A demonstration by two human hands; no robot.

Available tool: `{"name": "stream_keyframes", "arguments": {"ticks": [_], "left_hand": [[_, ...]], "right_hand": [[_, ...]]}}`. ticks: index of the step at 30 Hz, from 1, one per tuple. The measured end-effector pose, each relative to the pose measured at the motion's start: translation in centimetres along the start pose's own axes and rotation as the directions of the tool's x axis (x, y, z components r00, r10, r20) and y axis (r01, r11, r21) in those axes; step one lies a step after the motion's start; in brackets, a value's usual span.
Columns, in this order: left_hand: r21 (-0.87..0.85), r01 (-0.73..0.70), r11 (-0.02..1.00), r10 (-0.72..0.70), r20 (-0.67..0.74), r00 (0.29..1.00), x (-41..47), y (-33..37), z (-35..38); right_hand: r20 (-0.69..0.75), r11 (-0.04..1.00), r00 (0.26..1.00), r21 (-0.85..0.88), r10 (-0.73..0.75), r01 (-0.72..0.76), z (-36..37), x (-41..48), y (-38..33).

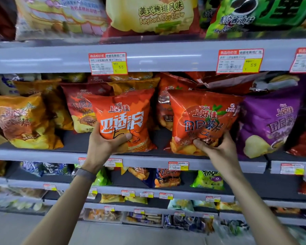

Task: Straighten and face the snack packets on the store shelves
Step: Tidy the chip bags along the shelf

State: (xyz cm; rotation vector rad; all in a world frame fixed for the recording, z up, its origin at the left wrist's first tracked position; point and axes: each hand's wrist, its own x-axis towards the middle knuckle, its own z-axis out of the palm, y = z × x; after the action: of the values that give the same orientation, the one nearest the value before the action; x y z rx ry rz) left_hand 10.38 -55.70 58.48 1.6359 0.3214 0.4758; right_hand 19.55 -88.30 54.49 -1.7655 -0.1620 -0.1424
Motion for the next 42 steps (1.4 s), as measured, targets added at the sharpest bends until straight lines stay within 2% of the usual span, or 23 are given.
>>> {"name": "stream_keyframes", "arguments": {"ticks": [6,11,17,22,29,32,35,39,42], "left_hand": [[-0.014,-0.020,1.000,0.018,-0.102,0.995,-2.1,0.7,-3.2],[-0.034,-0.010,0.999,0.007,-0.089,0.996,-4.1,1.5,-4.1],[-0.002,-0.004,1.000,0.004,-0.022,1.000,-5.7,2.6,-2.8],[0.032,0.000,0.999,-0.003,0.088,0.996,-6.8,3.8,0.6],[0.118,-0.002,0.993,-0.031,0.273,0.962,-7.9,4.1,8.3],[0.187,-0.040,0.981,-0.013,0.274,0.962,-7.6,3.6,12.3],[0.252,-0.052,0.966,-0.011,0.244,0.970,-6.8,3.2,16.1],[0.415,-0.073,0.907,-0.012,0.199,0.980,-6.2,3.2,19.8],[0.443,-0.029,0.896,-0.053,0.173,0.984,-5.8,3.3,21.3]], "right_hand": [[0.058,1.000,0.998,0.028,0.000,-0.002,5.7,-0.1,-0.5],[0.104,0.999,0.994,0.051,0.012,-0.017,8.9,-0.3,-1.4],[0.123,1.000,0.992,0.017,0.001,-0.003,9.1,-0.5,-1.9],[0.069,1.000,0.998,0.022,-0.008,0.006,6.7,-2.1,-1.2],[-0.116,0.984,0.991,0.171,0.063,-0.043,0.6,-5.6,-0.4],[-0.172,0.973,0.979,0.222,0.106,-0.066,-1.8,-6.8,-0.5],[-0.158,0.966,0.978,0.239,0.139,-0.099,-3.6,-7.1,-0.3],[-0.110,0.973,0.982,0.193,0.152,-0.128,-5.0,-6.2,-0.2],[-0.096,0.990,0.991,0.116,0.096,-0.084,-5.4,-5.1,-0.9]]}}
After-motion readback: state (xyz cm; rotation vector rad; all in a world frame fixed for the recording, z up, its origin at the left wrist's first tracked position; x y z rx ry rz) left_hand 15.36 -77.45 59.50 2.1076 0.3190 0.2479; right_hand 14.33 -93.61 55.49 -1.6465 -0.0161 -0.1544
